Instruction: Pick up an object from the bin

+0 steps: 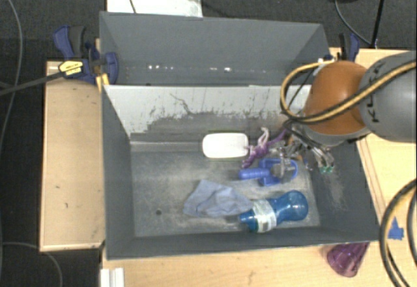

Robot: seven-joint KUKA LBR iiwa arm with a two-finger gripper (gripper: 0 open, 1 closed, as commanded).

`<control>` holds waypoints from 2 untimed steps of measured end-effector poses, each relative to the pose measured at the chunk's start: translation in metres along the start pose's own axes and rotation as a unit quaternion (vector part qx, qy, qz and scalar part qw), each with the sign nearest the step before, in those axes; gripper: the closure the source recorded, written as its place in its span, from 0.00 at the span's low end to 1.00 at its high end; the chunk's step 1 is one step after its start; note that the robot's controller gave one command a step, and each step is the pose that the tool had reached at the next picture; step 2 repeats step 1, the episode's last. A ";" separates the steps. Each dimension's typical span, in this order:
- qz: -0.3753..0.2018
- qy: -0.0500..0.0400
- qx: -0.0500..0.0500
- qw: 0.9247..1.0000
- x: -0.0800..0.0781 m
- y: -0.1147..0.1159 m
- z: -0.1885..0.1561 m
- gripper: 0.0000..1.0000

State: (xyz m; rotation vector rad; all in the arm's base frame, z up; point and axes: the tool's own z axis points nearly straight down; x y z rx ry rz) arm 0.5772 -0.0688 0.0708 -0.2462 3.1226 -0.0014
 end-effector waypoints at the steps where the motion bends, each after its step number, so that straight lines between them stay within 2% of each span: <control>1: 0.007 -0.002 0.000 1.000 0.011 0.015 -0.131 1.00; 2: 0.007 -0.002 0.000 1.000 0.011 0.015 -0.131 1.00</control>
Offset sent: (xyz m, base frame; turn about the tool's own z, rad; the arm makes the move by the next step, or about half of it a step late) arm 0.0000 0.0000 0.0000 0.0000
